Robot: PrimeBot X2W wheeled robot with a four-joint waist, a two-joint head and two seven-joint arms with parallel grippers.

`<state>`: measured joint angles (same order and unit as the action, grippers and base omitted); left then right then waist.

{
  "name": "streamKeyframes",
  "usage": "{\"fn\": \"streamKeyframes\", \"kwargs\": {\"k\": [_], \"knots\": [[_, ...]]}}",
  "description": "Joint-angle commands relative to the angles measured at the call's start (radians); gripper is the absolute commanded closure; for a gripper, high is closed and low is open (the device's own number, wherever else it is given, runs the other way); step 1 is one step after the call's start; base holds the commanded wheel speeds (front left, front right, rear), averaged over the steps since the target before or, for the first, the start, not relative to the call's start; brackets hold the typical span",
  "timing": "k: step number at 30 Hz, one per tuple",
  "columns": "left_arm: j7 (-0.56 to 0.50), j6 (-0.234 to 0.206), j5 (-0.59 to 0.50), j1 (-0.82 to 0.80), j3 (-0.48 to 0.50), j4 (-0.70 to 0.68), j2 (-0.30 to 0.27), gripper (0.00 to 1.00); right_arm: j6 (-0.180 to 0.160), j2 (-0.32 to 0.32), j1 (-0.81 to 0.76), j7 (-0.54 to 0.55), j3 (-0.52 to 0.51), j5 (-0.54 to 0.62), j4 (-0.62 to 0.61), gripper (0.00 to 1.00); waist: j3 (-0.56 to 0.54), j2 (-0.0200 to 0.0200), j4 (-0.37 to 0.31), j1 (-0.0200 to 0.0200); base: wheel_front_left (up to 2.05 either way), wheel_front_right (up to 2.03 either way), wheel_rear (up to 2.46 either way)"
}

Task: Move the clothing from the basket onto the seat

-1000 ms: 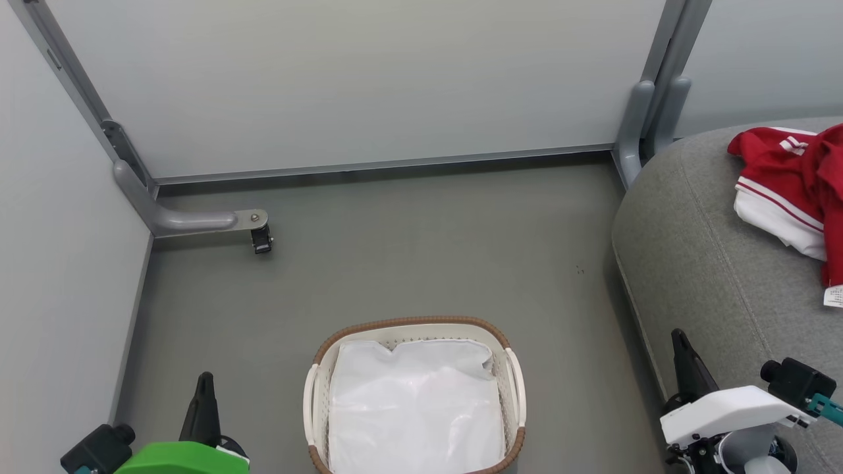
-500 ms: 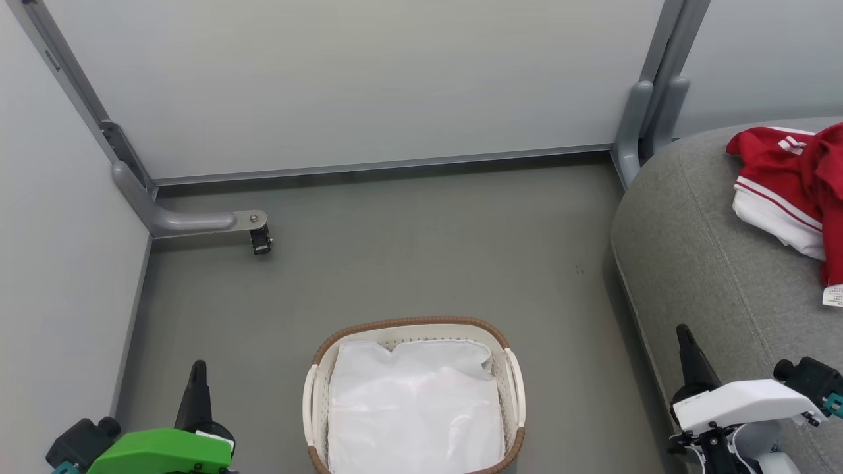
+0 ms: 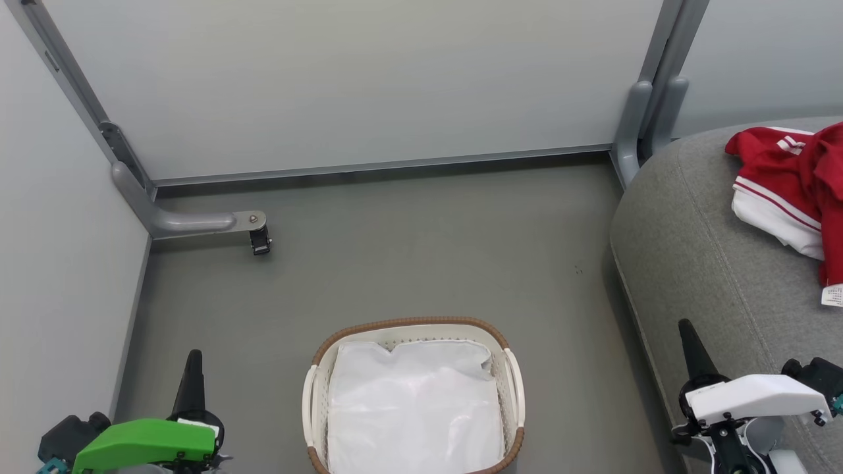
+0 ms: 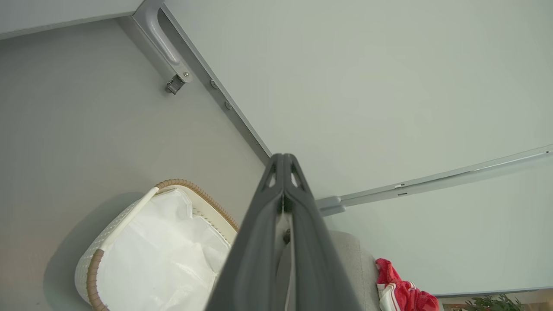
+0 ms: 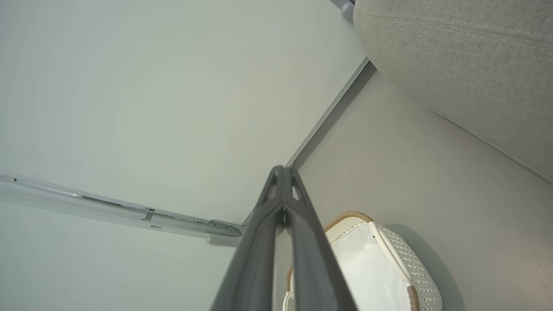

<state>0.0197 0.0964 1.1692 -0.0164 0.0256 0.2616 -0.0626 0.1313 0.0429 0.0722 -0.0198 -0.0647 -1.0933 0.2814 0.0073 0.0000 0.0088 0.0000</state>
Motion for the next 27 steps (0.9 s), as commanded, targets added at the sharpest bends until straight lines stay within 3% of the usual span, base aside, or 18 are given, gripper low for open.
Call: {"fn": "streamKeyframes", "kwargs": {"k": [1, 27], "knots": [[-0.005, 0.006, 0.022, -0.031, 0.006, -0.011, -0.001, 1.0, -0.001, 0.006, 0.021, 0.006, -0.006, -0.027, -0.014, 1.0, 0.0, 0.0, 0.0, 0.0, 0.0, 0.0, 0.0], [-0.07, 0.021, 0.229, -0.066, 0.049, -0.016, 0.005, 1.0, -0.001, 0.008, 0.029, 0.071, -0.028, -0.268, -0.027, 1.0, -0.002, 0.0, -0.004, 0.0, 0.0, 0.0, 0.0]]}}
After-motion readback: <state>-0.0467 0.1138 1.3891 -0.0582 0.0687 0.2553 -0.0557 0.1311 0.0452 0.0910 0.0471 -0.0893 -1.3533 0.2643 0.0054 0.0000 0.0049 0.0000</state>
